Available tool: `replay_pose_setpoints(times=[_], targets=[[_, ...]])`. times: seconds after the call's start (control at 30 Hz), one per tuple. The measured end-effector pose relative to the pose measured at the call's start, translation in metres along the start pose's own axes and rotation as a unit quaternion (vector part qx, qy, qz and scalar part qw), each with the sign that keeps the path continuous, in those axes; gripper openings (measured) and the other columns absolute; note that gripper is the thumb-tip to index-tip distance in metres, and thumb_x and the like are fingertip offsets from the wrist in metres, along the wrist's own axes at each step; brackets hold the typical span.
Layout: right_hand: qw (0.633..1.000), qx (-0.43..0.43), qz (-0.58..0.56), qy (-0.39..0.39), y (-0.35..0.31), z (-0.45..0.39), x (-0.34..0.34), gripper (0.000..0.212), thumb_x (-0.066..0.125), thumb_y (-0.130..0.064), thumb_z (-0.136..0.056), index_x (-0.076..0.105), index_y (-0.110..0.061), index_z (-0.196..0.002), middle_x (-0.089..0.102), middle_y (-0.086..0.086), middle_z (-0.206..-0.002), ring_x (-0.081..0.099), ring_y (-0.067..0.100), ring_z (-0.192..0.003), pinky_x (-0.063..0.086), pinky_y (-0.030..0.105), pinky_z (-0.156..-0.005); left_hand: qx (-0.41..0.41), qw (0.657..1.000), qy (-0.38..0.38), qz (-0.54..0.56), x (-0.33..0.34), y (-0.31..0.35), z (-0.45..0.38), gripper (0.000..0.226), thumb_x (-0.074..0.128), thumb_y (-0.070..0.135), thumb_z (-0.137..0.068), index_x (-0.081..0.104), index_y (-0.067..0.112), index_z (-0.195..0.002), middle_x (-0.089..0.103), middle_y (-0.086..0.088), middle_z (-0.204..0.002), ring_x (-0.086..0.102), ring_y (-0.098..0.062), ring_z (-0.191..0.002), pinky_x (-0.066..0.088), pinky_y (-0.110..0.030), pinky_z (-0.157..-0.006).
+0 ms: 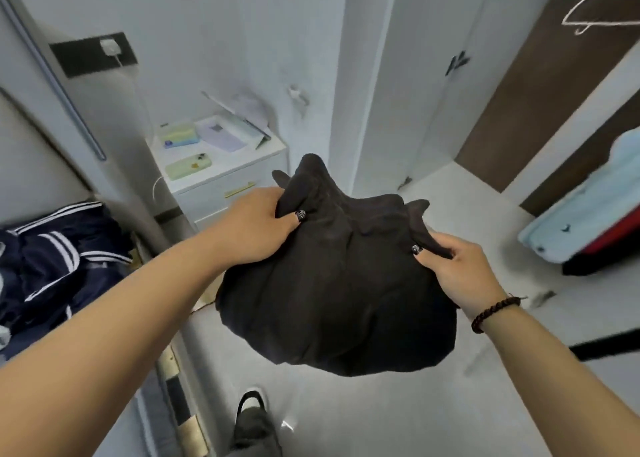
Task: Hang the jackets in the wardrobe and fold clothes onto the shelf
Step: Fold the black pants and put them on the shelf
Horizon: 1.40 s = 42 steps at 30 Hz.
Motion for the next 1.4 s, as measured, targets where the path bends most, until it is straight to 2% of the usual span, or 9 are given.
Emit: replay_pose_setpoints(times=[0.07,0.27,0.4,0.5,0.7,0.9,1.0,1.13,1.4], targets=[[0.999,-0.01,0.002,0.037,-0.039,0.014,-0.05,0.04,0.061,-0.006,-0.088,0.072,-0.044,-0.082,0.072,-0.022,-0.085,0.067,-0.002,-0.08,0.054,0.019,-0.07,0.027,1.0,-0.001,0.005,-0.016,0.056,-0.001,0.026,0.052,0.029,-0.095,0.063,0.006,-0.097,0.068,-0.005,-0.09,0.063,-0.02,-0.085,0.051,-0.036,-0.08],[0.988,-0.062,0.046,0.133,-0.138,0.067,-0.176,0.058,0.062,-0.007,-0.087,0.067,-0.063,-0.072,0.069,-0.031,-0.081,0.066,-0.007,-0.077,0.053,0.014,-0.064,0.115,0.993,-0.005,0.041,-0.053,0.2,0.004,0.025,0.053,0.028,-0.094,0.062,0.004,-0.094,0.068,-0.006,-0.089,0.064,-0.02,-0.087,0.048,-0.028,-0.072],[0.972,-0.076,0.089,0.203,-0.183,0.1,-0.236,0.048,0.064,-0.01,-0.086,0.07,-0.056,-0.078,0.073,-0.019,-0.083,0.069,0.011,-0.084,0.057,0.038,-0.08,0.158,0.986,-0.02,0.054,-0.071,0.273,0.007,0.028,0.053,0.03,-0.094,0.061,0.003,-0.096,0.068,-0.011,-0.097,0.064,-0.027,-0.092,0.051,-0.037,-0.081],[0.958,-0.081,0.111,0.251,-0.205,0.119,-0.261,0.035,0.063,-0.012,-0.085,0.073,-0.044,-0.094,0.074,-0.013,-0.086,0.068,0.014,-0.087,0.055,0.043,-0.085,0.189,0.979,-0.021,0.074,-0.081,0.312,0.007,0.029,0.051,0.033,-0.095,0.063,0.007,-0.094,0.068,-0.009,-0.095,0.065,-0.024,-0.085,0.051,-0.033,-0.076],[0.923,-0.102,0.132,0.346,-0.228,0.128,-0.293,0.032,0.062,-0.011,-0.084,0.074,-0.04,-0.084,0.073,-0.011,-0.081,0.066,0.01,-0.08,0.056,0.034,-0.078,0.249,0.961,-0.023,0.117,-0.087,0.366,-0.02,0.03,0.046,0.04,-0.099,0.068,0.022,-0.09,0.069,0.007,-0.086,0.064,-0.007,-0.075,0.045,-0.021,-0.06],[0.908,-0.107,0.124,0.386,-0.251,0.084,-0.315,0.033,0.063,-0.015,-0.087,0.07,-0.048,-0.091,0.067,-0.031,-0.078,0.061,-0.009,-0.075,0.044,0.01,-0.06,0.285,0.946,-0.052,0.144,-0.094,0.398,-0.081,0.035,0.046,0.041,-0.099,0.067,0.013,-0.1,0.071,-0.003,-0.095,0.067,-0.021,-0.088,0.053,-0.035,-0.083],[0.899,-0.106,0.092,0.415,-0.259,0.048,-0.317,0.03,0.063,-0.013,-0.088,0.072,-0.037,-0.104,0.071,-0.02,-0.089,0.064,0.005,-0.087,0.052,0.022,-0.072,0.307,0.938,-0.069,0.145,-0.109,0.412,-0.124,0.035,0.046,0.04,-0.099,0.068,0.012,-0.098,0.072,-0.003,-0.093,0.069,-0.023,-0.087,0.054,-0.041,-0.085],[0.883,-0.101,0.089,0.45,-0.27,-0.003,-0.319,0.033,0.062,-0.009,-0.087,0.071,-0.041,-0.089,0.073,-0.006,-0.086,0.066,0.018,-0.085,0.057,0.043,-0.082,0.342,0.924,-0.09,0.146,-0.125,0.433,-0.181,0.03,0.047,0.037,-0.099,0.068,0.017,-0.097,0.072,0.0,-0.092,0.069,-0.02,-0.087,0.055,-0.036,-0.083],[0.85,-0.119,0.127,0.497,-0.295,-0.078,-0.345,0.041,0.062,-0.011,-0.086,0.069,-0.051,-0.08,0.071,-0.021,-0.081,0.064,0.006,-0.082,0.057,0.036,-0.078,0.359,0.909,-0.105,0.185,-0.139,0.46,-0.269,0.031,0.049,0.039,-0.098,0.069,0.015,-0.095,0.073,-0.004,-0.094,0.069,-0.025,-0.09,0.055,-0.045,-0.088]])
Point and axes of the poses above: each hand's wrist, its own z-axis away from the middle knuckle, its own x-axis out of the palm, y = z × x, the point moved 2 cm from there along -z, towards the middle knuckle
